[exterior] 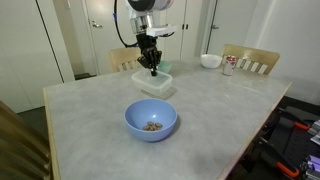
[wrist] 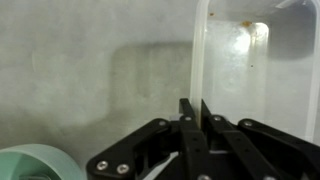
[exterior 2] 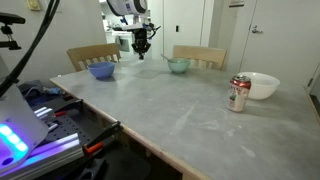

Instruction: Move the clear lunchbox to the center

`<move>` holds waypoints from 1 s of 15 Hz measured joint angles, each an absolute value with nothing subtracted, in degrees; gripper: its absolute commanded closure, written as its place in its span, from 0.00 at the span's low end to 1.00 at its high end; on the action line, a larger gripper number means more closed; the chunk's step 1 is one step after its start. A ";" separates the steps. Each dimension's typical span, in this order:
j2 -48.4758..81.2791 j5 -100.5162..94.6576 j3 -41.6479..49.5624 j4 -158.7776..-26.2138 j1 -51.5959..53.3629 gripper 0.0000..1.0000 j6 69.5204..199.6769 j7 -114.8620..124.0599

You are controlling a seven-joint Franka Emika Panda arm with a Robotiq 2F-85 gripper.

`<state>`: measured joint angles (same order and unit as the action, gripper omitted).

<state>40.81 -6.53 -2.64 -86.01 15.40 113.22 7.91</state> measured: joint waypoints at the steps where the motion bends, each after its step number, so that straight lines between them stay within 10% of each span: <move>1: 41.08 -6.91 -1.99 -86.02 15.38 0.98 112.44 8.70; 15: 42.22 -9.02 5.00 -88.36 4.07 0.98 110.05 12.90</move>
<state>42.22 -9.02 5.00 -88.36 4.07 110.05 12.90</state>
